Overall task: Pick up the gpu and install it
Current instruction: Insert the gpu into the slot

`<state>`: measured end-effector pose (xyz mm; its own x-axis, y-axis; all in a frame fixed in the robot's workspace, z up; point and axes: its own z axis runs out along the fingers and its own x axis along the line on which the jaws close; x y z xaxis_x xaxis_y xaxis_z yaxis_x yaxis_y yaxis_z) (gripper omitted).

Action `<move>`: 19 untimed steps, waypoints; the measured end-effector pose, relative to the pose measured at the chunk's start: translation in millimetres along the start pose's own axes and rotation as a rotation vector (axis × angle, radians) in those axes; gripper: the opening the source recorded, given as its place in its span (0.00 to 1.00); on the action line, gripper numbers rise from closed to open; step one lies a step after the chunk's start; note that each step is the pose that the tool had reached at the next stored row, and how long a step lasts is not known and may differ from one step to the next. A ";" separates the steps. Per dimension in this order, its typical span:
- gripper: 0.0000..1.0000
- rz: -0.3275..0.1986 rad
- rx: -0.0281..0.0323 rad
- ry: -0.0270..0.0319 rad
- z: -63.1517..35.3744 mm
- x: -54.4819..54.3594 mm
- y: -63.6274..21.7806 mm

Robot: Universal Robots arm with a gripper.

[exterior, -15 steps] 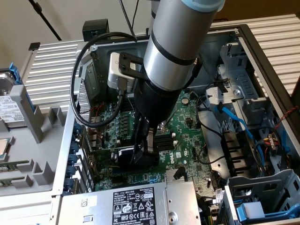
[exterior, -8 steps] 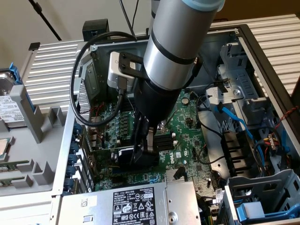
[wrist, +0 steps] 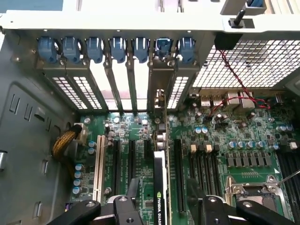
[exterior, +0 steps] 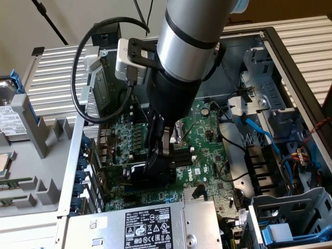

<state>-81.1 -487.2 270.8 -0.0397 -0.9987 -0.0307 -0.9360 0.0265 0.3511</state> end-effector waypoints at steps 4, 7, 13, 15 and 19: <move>0.52 -0.001 0.0301 -0.0010 -3.4 -0.7 4.7; 0.52 -0.002 0.0443 -0.0013 -7.5 -0.9 10.5; 0.52 -0.004 0.0930 -0.0025 -12.4 -1.3 18.0; 0.52 -0.005 0.1147 -0.0031 -13.1 -1.5 20.0; 0.52 -0.006 0.1476 -0.0039 -15.5 -2.1 26.1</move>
<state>-100.1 -485.1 294.5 -0.0348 -0.9987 -0.0361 -0.9775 0.0264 0.2095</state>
